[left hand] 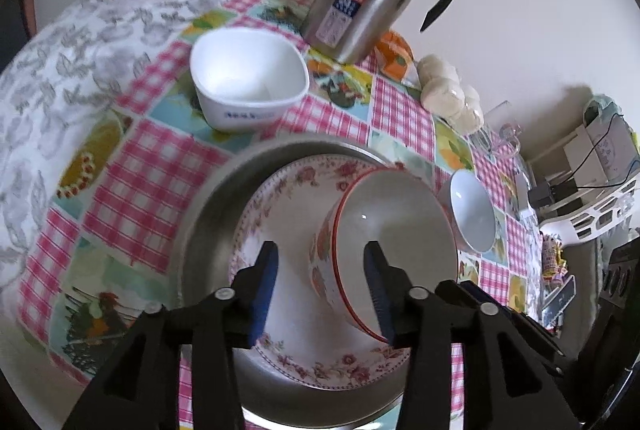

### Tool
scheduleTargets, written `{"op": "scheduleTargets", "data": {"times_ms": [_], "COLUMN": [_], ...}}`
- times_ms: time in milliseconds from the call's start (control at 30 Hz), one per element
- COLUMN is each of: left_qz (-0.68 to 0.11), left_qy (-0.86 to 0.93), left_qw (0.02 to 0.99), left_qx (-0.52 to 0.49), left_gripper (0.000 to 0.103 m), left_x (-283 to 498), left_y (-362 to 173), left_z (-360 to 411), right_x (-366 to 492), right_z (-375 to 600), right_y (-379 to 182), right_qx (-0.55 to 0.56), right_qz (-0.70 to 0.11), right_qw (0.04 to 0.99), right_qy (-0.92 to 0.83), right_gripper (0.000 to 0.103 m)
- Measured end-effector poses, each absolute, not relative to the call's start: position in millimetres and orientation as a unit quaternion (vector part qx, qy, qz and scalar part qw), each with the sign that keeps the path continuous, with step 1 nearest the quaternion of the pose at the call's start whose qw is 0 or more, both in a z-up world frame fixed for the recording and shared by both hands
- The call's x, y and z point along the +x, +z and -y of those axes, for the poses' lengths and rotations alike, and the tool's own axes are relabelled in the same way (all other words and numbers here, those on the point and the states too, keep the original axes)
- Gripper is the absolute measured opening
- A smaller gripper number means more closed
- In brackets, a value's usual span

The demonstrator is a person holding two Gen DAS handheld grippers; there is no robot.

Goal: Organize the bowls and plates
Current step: 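Open both grippers and pull them back from the bowl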

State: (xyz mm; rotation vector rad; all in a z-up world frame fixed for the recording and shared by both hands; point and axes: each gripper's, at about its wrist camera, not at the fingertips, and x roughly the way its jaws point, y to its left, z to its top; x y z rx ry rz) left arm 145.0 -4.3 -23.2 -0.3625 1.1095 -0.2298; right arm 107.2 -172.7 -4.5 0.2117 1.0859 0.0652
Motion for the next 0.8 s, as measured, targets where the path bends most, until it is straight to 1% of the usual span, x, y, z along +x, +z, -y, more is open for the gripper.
{"op": "scheduleTargets", "data": {"times_ms": [67,133,167,200,233,300,333,367,433,600,700,767,800], "left_qz": [-0.515,-0.508,-0.507,-0.504,-0.502,-0.498,-0.495,-0.493,-0.490,-0.485,-0.482,-0.481,-0.480], "left_qy": [-0.096,-0.076,-0.066,-0.055,-0.048,-0.030,-0.022,-0.016,-0.007,0.017,0.029,0.036,0.038], "left_qw": [0.837,0.846,0.849,0.853,0.855,0.859,0.861,0.862,0.864,0.869,0.870,0.871,0.871], "left_qx": [-0.158,-0.142,-0.135,-0.127,-0.122,-0.116,-0.116,-0.115,-0.113,-0.098,-0.095,-0.096,-0.096], "left_gripper": [0.061,0.063,0.064,0.064,0.065,0.074,0.082,0.084,0.084,0.086,0.087,0.095,0.096], "left_x": [144,143,143,144,145,145,146,145,146,149,151,152,153], "left_y": [-18,-14,-13,-12,-12,-11,-11,-11,-11,-13,-13,-13,-13], "left_z": [3,1,0,-2,-2,-7,-10,-12,-15,-22,-27,-31,-32], "right_x": [106,105,104,104,104,104,104,105,104,105,104,104,104], "right_z": [174,174,174,175,175,177,178,178,178,177,175,173,172], "right_y": [0,4,6,7,8,8,8,8,7,7,7,7,7], "right_qx": [0.098,0.094,0.093,0.092,0.093,0.096,0.098,0.097,0.096,0.094,0.087,0.084,0.082], "right_qz": [-0.509,-0.502,-0.498,-0.495,-0.491,-0.489,-0.488,-0.488,-0.488,-0.484,-0.480,-0.478,-0.477], "right_qw": [0.855,0.860,0.862,0.864,0.866,0.867,0.867,0.868,0.868,0.870,0.873,0.874,0.875], "right_qy": [0.026,0.022,0.020,0.018,0.016,0.015,0.013,0.011,0.009,0.012,0.012,0.013,0.013], "right_gripper": [0.046,0.055,0.062,0.067,0.069,0.075,0.077,0.079,0.083,0.099,0.101,0.103,0.103]}}
